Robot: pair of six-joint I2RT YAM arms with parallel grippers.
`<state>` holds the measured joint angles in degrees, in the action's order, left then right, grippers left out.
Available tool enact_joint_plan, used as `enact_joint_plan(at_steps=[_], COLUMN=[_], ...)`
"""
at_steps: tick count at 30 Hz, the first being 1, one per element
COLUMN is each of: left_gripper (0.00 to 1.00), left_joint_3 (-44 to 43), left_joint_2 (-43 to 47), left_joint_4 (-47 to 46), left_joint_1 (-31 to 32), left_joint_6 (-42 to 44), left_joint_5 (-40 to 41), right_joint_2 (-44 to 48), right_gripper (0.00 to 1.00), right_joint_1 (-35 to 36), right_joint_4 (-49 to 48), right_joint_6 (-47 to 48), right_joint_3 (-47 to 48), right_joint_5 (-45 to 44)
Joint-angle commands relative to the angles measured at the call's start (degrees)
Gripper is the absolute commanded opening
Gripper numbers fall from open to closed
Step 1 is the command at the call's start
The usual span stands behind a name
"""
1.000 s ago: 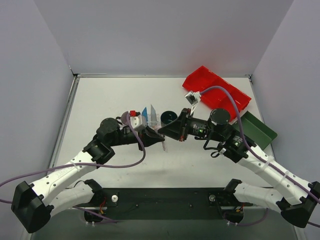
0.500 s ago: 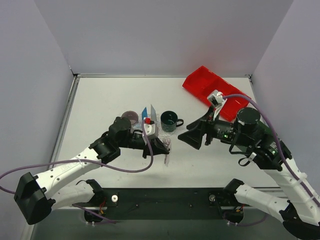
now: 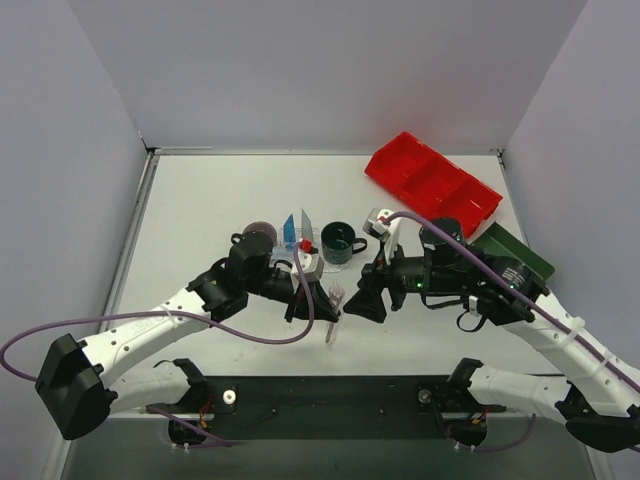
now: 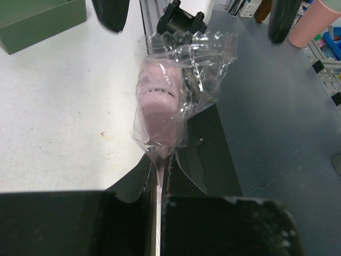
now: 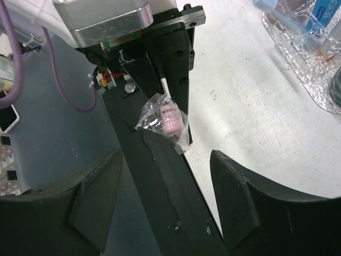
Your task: Prepare toiletry sets of a toothbrush and toothpaste on the tray
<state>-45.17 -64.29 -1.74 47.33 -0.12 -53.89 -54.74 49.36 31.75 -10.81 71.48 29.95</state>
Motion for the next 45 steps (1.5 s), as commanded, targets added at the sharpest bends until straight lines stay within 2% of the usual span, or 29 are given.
enact_joint_plan(at_steps=[1,7,11,14,27,30,31,33,34,35,38,39,41,42,45], left_gripper=[0.0,0.0,0.0,0.0,0.0,0.0,0.0,0.0,0.0,0.0,0.0,0.05,0.25,0.48,0.7], left_joint_3=[-3.1,-3.2,-3.2,-3.3,-3.2,-3.2,-3.2,-3.2,-3.3,-3.3,-3.5,-3.7,-4.6,-4.8,-4.8], left_joint_2=[0.0,-0.1,-0.1,-0.1,-0.3,-0.5,-0.5,-0.6,-0.7,-0.7,-0.7,-0.6,-0.5,-0.3,0.3], left_joint_4=[-0.3,0.0,0.2,0.2,0.3,0.3,0.3,0.3,0.3,0.3,0.4,0.6,1.6,3.4,4.1], left_joint_1=[0.5,0.7,1.0,1.0,1.2,1.3,1.4,1.4,1.3,1.3,1.3,1.2,1.1,0.9,0.5], left_joint_6=[1.2,1.4,1.5,1.6,1.9,1.9,1.9,1.9,1.9,1.8,1.5,1.4,1.9,2.1,2.2], left_joint_5=[-2.5,-2.8,-3.0,-2.9,-2.6,-2.7,-2.6,-2.6,-2.3,-2.1,-1.0,-0.1,2.3,2.9,4.4], right_joint_2=[-1.9,-3.9,-4.4,-4.3,-4.4,-3.8,-3.8,-3.8,-3.8,-3.8,-3.8,-3.6,-3.3,-2.6,-0.9], right_gripper=[0.63,0.61,0.49,0.44,0.36,0.27,0.2,0.13,0.05,0.02,0.0,0.0,0.0,0.0,0.0], right_joint_1=[2.9,5.1,5.5,5.7,5.8,5.8,5.8,5.8,5.7,5.8,5.7,5.8,5.7,5.8,5.7], right_joint_4=[-0.3,-1.9,-3.6,-4.8,-8.8,-8.9,-8.9,-8.9,-8.9,-8.8,-8.9,-8.9,-8.8,-8.8,-8.9], right_joint_6=[3.2,4.0,3.9,3.9,3.2,3.4,3.4,3.5,3.5,3.6,3.6,3.7,3.8,4.0,4.1], right_joint_3=[0.3,0.1,-0.3,-0.6,-3.2,-3.5,-3.5,-3.6,-3.9,-3.9,-4.3,-4.4,-4.8,-4.9,-5.4], right_joint_5=[-3.8,-4.8,-5.0,-5.2,-5.0,-5.3,-5.3,-5.3,-5.5,-5.6,-6.2,-6.4,-8.0,-8.8,-11.8])
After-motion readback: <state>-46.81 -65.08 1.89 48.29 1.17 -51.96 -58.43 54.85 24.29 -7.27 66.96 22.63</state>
